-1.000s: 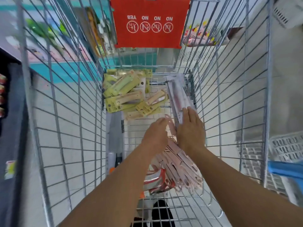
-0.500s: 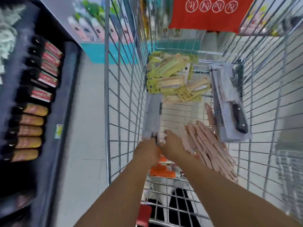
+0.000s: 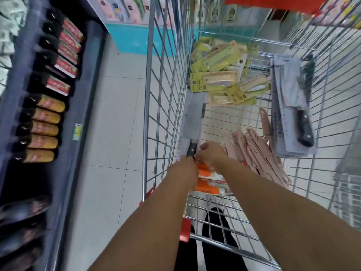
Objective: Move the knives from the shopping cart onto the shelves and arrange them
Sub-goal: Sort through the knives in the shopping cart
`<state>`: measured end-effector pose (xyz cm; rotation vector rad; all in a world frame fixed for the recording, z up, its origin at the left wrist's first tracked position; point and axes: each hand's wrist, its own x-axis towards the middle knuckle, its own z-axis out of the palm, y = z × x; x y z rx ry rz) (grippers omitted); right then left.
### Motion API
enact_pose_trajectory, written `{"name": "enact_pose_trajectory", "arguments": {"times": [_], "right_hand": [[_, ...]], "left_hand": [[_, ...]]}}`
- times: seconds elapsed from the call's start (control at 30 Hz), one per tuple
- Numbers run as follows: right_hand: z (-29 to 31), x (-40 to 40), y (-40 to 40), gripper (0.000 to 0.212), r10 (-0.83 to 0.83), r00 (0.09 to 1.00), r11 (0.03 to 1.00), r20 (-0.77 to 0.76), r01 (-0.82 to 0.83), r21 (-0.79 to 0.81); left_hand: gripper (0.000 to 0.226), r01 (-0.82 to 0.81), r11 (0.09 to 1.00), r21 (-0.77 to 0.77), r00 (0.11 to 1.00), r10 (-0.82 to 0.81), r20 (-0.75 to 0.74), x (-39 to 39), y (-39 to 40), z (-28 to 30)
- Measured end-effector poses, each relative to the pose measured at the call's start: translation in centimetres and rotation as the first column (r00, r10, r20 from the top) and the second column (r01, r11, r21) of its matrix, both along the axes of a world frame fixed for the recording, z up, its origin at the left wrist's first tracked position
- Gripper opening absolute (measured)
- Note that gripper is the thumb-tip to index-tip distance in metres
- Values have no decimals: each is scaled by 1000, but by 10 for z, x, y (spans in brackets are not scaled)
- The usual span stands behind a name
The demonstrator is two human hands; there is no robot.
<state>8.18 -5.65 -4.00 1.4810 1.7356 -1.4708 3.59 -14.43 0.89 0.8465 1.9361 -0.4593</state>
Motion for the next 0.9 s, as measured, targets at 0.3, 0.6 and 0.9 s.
{"name": "enact_pose_trajectory", "arguments": {"times": [0.3, 0.6, 0.9], "right_hand": [[-2, -9, -1, 17, 110, 993, 993, 45, -107, -52], [11, -12, -17, 15, 81, 996, 978, 40, -72, -195], [24, -23, -5, 21, -224, 973, 927, -52, 196, -320]], "left_hand": [[57, -124, 991, -43, 982, 129, 139, 2, -9, 4], [87, -15, 996, -87, 974, 34, 222, -1, -17, 15], [60, 23, 988, -151, 969, 16, 248, 3, -26, 32]]}}
